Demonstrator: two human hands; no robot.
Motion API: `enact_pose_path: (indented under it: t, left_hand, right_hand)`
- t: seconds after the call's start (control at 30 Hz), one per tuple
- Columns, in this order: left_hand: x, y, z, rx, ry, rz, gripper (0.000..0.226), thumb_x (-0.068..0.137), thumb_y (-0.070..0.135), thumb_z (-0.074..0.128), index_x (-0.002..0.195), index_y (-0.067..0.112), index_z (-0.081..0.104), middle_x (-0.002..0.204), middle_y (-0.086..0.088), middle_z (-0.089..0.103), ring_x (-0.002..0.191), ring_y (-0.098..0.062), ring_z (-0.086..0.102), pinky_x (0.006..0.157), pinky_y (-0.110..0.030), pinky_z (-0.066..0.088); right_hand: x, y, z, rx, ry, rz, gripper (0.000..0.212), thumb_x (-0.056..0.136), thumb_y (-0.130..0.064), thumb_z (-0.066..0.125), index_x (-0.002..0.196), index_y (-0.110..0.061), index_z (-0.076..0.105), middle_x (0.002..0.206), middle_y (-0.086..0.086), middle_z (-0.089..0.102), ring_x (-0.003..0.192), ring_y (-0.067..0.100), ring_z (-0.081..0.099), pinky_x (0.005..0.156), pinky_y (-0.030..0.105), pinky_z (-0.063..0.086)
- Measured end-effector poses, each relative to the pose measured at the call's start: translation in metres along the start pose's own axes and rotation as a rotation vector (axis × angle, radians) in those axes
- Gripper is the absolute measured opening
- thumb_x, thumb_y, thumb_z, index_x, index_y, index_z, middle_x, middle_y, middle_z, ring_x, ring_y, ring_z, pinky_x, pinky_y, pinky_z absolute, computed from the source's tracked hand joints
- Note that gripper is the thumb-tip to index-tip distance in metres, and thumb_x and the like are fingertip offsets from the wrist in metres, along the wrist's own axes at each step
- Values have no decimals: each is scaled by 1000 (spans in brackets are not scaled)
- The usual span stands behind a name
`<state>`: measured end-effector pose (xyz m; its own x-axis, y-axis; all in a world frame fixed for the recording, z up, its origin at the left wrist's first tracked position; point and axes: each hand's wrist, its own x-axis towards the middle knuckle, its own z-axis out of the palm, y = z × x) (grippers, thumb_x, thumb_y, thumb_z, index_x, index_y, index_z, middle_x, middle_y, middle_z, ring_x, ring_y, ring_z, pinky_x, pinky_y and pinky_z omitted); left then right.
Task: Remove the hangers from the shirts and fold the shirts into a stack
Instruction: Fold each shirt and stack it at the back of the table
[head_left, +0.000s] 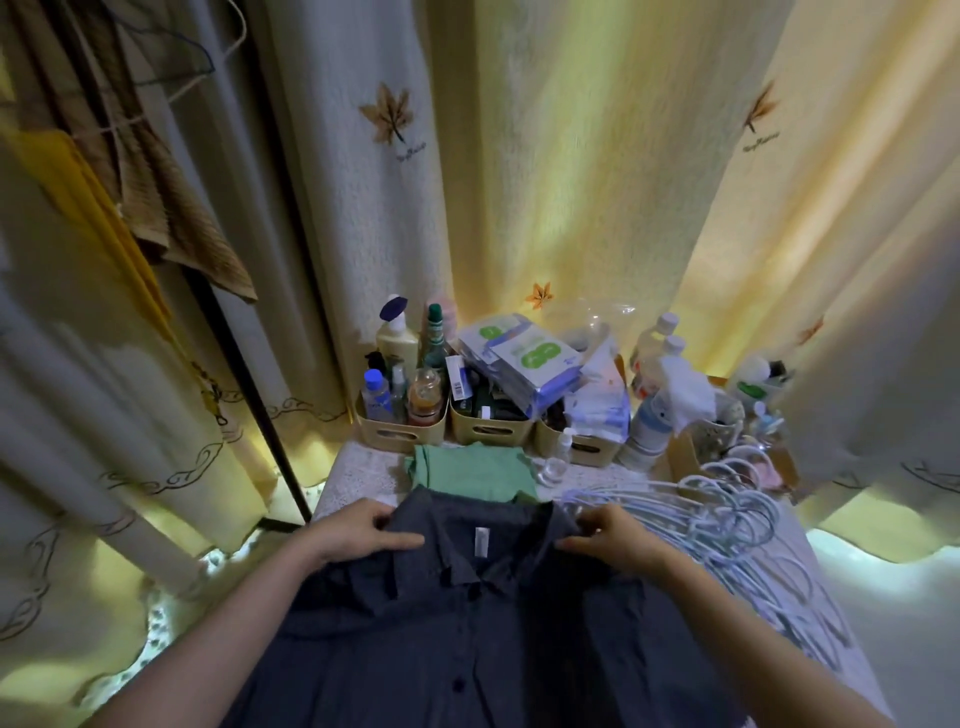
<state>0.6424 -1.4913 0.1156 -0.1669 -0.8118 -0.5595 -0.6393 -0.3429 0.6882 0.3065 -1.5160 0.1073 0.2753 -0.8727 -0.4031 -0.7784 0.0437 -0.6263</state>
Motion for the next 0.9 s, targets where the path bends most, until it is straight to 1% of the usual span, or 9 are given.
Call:
enact_pose_path:
  t: [0.07,0.13,0.27,0.33,0.43,0.57,0.73,0.8,0.9]
  left_hand:
    - [-20,7,-6,-29,-20,73,25,84,43,67,105,29,66,104,12,69,96,-4,65,77,-15,50]
    - [-35,8,-8,-26,1,122,26,87,39,65,109,26,64,108,9,67,101,-7,63,85,-20,49]
    - [-63,9,-11,13,152,263,6,82,28,73,82,26,67,84,11,67,88,-6,62,84,-23,46]
    - [-77,13,-14,9,210,317,15,81,22,75,75,35,70,79,16,69,81,2,62,81,-23,45]
    - [-101,27,-16,-40,271,370,23,81,22,74,82,45,71,89,17,72,91,2,64,88,-20,47]
    - [-142,49,-26,-160,388,474,20,73,39,72,93,35,73,93,9,72,88,1,65,77,-11,49]
    - [-185,64,-41,-33,444,396,20,71,43,71,84,29,75,87,5,73,81,-2,66,74,-19,48]
    - [-198,64,-43,21,418,314,31,71,45,72,84,16,75,88,-6,73,81,-11,68,73,-28,51]
    - [-219,59,-42,75,406,232,47,60,57,74,81,15,75,86,-6,72,76,-12,69,67,-23,53]
  right_hand:
    - [-11,1,-4,14,-6,-45,35,83,-19,72,61,-13,45,60,1,41,66,12,39,61,29,30]
    - [-22,2,-6,73,18,-84,20,82,-11,72,71,-5,57,68,5,52,68,11,45,64,28,37]
    - [-46,3,-18,268,158,-152,22,72,1,78,74,1,56,65,8,53,64,16,48,64,31,39]
    - [-58,-2,-28,255,118,-185,25,72,-6,80,72,4,57,65,8,53,65,17,48,64,32,39]
    - [-77,-21,-49,167,-9,-242,26,77,-22,78,70,-2,61,62,-4,55,63,6,51,65,29,42]
    - [-106,-56,-83,293,15,-433,38,79,-24,72,92,10,61,88,24,64,84,23,63,83,45,51]
    - [-123,-81,-89,198,-54,-527,40,84,-24,68,102,10,57,103,30,58,96,33,60,92,52,46]
    - [-128,-89,-90,156,-105,-498,55,78,-37,71,102,11,58,90,24,60,85,23,58,82,44,48]
    - [-133,-98,-97,107,-193,-503,68,68,-44,76,96,14,57,80,22,57,78,19,53,72,36,43]
